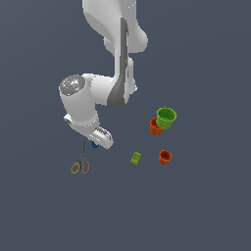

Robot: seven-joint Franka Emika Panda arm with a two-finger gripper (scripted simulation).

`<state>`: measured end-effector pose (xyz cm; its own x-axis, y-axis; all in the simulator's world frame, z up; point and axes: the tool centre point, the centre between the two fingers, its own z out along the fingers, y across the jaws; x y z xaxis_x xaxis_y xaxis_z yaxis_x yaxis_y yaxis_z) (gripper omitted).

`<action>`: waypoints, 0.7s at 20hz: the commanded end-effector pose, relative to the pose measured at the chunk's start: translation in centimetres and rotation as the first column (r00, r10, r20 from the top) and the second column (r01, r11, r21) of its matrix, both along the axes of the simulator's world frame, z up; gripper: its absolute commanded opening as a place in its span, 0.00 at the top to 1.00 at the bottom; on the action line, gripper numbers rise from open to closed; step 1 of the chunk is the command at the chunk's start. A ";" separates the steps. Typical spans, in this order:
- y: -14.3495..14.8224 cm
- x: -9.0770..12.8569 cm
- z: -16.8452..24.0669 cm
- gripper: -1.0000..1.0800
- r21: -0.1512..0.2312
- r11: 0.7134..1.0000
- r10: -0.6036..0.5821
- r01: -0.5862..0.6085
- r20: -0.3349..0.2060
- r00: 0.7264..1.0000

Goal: Pick up a designated object from a clutter of objects.

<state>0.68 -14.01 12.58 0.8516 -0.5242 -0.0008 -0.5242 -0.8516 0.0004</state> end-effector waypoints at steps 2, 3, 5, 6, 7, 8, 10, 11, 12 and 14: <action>1.9 0.4 3.6 1.00 -0.001 1.000 0.000 0.000 0.001 1.000; 2.5 0.5 4.7 1.00 -0.001 1.000 0.000 0.000 0.001 1.000; 3.7 0.7 6.9 1.00 -0.002 1.000 0.000 0.000 0.000 1.000; 4.4 0.8 8.1 1.00 -0.003 1.000 -0.001 0.001 0.000 1.000; 5.0 1.0 9.2 1.00 -0.003 1.000 -0.001 0.001 0.000 1.000; 5.6 1.1 10.3 1.00 -0.003 1.000 -0.001 0.001 0.000 1.000; 6.7 1.4 12.5 1.00 -0.003 1.000 -0.001 0.001 0.000 1.000; 7.3 1.5 13.5 1.00 -0.003 1.000 -0.001 0.001 0.000 1.000; 7.9 1.6 14.6 1.00 -0.003 1.000 -0.001 0.001 0.000 1.000; 9.0 1.9 16.7 1.00 -0.003 1.000 -0.001 0.001 0.000 1.000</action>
